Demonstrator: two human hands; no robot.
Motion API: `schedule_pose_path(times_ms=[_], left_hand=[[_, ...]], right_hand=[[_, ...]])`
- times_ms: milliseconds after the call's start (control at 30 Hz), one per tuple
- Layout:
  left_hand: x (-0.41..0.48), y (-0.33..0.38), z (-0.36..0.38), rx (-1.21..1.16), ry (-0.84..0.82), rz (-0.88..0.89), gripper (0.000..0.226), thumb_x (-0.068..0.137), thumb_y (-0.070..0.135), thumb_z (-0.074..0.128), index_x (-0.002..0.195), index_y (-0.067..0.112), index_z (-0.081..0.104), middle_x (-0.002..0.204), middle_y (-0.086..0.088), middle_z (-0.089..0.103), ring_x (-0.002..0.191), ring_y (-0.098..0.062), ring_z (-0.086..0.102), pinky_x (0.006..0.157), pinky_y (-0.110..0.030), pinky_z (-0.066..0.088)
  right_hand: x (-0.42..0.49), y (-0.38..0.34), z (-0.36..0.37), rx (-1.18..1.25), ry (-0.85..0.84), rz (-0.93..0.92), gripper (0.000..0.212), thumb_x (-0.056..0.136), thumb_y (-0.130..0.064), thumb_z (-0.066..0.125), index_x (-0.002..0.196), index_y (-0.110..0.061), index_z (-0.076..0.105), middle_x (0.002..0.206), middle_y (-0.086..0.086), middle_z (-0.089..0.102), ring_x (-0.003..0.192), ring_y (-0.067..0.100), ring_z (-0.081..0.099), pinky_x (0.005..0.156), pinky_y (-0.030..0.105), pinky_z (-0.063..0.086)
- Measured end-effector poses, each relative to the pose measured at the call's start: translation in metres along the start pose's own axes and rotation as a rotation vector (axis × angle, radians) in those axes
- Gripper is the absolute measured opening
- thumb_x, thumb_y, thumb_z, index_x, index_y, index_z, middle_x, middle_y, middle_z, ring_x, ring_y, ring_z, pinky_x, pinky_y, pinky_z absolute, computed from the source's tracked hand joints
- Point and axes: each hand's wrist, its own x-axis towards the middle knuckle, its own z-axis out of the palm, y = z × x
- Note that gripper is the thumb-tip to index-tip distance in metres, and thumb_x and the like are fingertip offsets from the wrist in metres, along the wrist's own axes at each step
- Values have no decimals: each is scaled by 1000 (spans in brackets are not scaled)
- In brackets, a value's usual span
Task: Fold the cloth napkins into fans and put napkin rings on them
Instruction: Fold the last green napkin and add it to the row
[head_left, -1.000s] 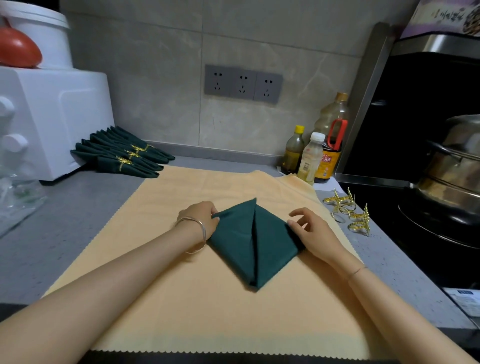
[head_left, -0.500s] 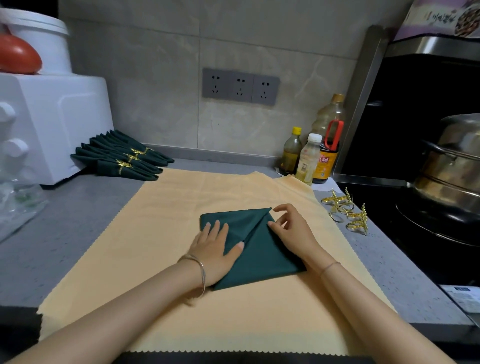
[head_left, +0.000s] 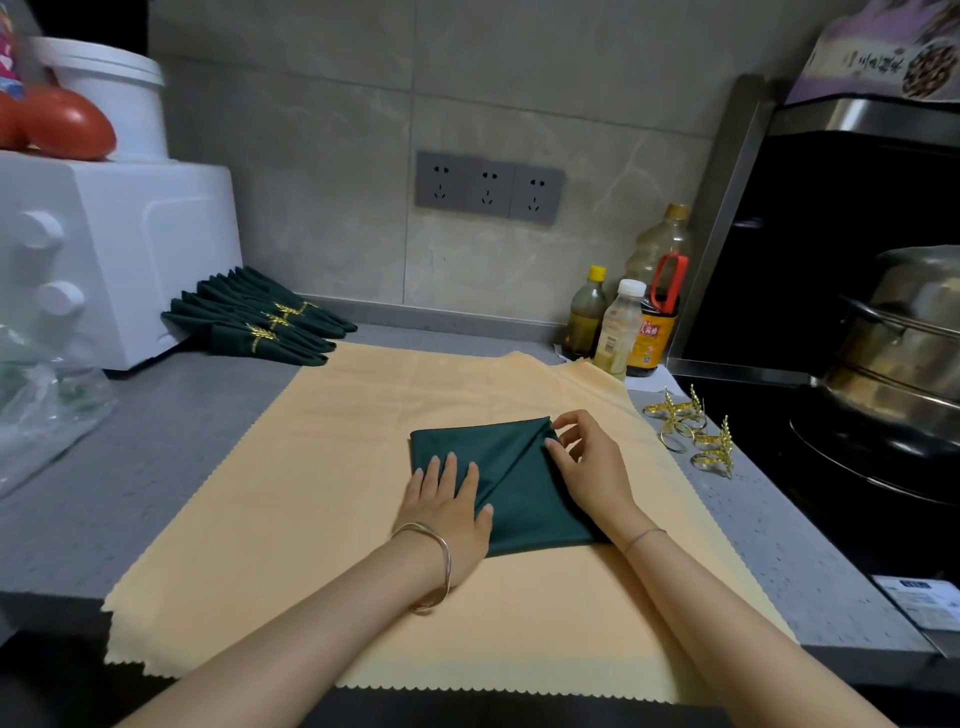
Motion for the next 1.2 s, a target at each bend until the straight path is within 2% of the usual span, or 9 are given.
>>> schedule_pose_path(times_ms=[167,300,367,500,700,900,1000,1100,1200], left_hand=[[-2,2,-1,32,11,-12,56,103,36,10,152,15,-10,159,-8,-16,146,-24,-16,119,-37,-9],[-2,3,0,32,28,-38,58,103,37,11,151,12,-10,158,-9,-16,146,-25,-16,118,-36,-9],[-2,3,1,30,41,-48,59,103,38,11,151,11,-10,158,-10,-16,146,-25,-16,117,-36,-9],[-2,2,4,6,65,-43,58,103,37,11,152,14,-10,158,-9,-16,146,-24,-17,118,-36,-10],[-3,0,7,-55,92,-4,51,102,37,9,149,39,-10,159,-2,-15,145,-27,-19,118,-38,-10],[-3,-2,8,-66,95,17,49,102,36,7,150,42,-4,160,-1,-13,145,-25,-18,119,-38,-10],[-2,-3,8,-54,85,27,49,102,35,7,150,40,-4,160,-1,-13,146,-24,-17,118,-38,-9],[-2,-2,7,-53,76,24,49,102,33,8,150,40,-5,160,-1,-13,146,-23,-17,118,-38,-9],[-1,-2,7,-52,72,17,50,103,32,8,150,39,-4,160,-1,-13,146,-23,-16,117,-38,-9]], right_hand=[[-1,-5,-6,-212,-133,-261,31,98,-25,48,127,-19,56,137,-3,51,126,16,46,106,30,34],[-9,-18,2,-354,-589,-440,41,103,-32,28,143,-31,37,152,-16,26,142,1,12,117,29,1],[-8,-14,6,-418,-707,-397,45,104,-36,22,148,-33,24,155,-18,16,143,0,3,115,27,-6],[5,-2,10,-460,-682,-296,49,103,-39,19,151,-29,12,158,-14,6,144,1,-1,114,26,-6],[30,11,14,-499,-626,-166,51,104,-38,18,152,-23,12,159,-7,7,146,8,3,116,30,-2],[42,9,7,-323,-582,-99,50,103,-38,24,150,-20,21,158,-3,14,146,13,11,117,31,3],[22,-9,-22,-172,-438,-210,47,99,-43,35,142,-24,39,149,-9,36,137,8,31,113,23,20],[-11,-24,-50,-280,-501,-451,44,93,-53,40,125,-28,58,127,-15,57,115,1,50,100,19,37],[-28,-21,-65,-481,-585,-623,55,86,-65,42,126,-31,57,119,-18,61,103,-2,52,96,13,32]])
